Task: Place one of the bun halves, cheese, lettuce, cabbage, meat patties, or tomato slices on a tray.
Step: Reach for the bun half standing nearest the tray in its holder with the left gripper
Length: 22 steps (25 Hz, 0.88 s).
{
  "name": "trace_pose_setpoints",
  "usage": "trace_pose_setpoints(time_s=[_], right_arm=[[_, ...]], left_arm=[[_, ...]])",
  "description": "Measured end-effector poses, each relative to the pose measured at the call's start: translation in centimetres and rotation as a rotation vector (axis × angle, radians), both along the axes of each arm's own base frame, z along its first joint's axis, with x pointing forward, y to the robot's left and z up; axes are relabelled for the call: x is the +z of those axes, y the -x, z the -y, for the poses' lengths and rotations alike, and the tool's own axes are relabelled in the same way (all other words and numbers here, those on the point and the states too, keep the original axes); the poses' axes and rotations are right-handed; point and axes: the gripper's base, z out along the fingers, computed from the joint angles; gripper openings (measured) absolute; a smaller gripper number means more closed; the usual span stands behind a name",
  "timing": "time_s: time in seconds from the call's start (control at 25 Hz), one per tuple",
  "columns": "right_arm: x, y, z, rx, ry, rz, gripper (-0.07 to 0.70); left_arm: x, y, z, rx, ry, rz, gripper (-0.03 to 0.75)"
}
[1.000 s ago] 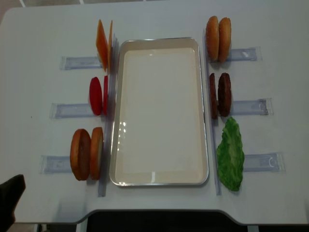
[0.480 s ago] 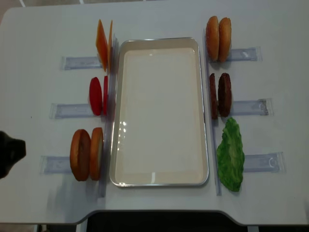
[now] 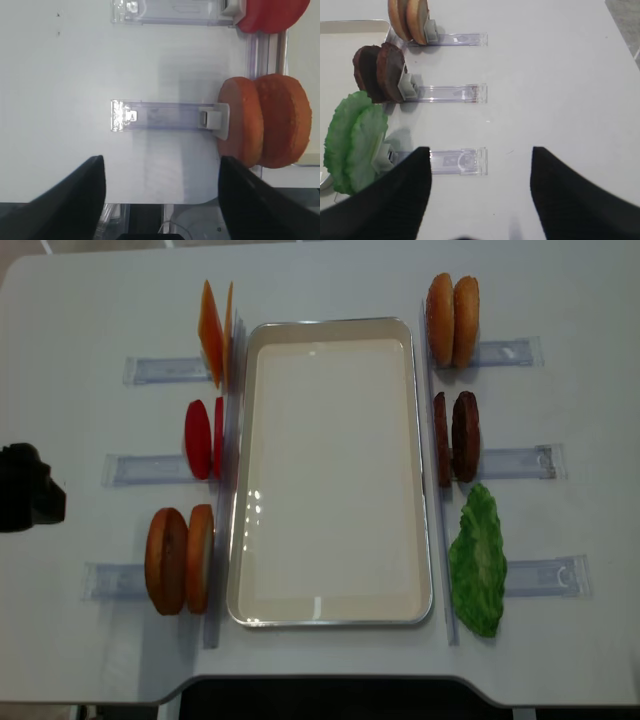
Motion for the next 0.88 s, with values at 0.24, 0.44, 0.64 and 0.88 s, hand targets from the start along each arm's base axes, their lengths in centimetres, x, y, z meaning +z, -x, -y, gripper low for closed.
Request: trace_pose_setpoints(time_s=[0.24,0.44,0.64,0.88], right_arm=[[0.0,0.0,0.0,0.000,0.000,0.000,0.416],[0.0,0.0,0.0,0.000,0.000,0.000,0.416],[0.0,0.0,0.0,0.000,0.000,0.000,0.416],[0.0,0.0,0.0,0.000,0.000,0.000,0.416]], left_arm=[[-0.3,-1.0,-0.1,0.043,0.012,-0.034,0.536],[-0.4,-0.8,0.4,0.063,-0.006,-0.054,0.536],[-0.3,-0.7,3.3,0.024,-0.021,-0.040,0.536],[-1.1,-1.0,6.8,0.001,-0.004,-0.051,0.536]])
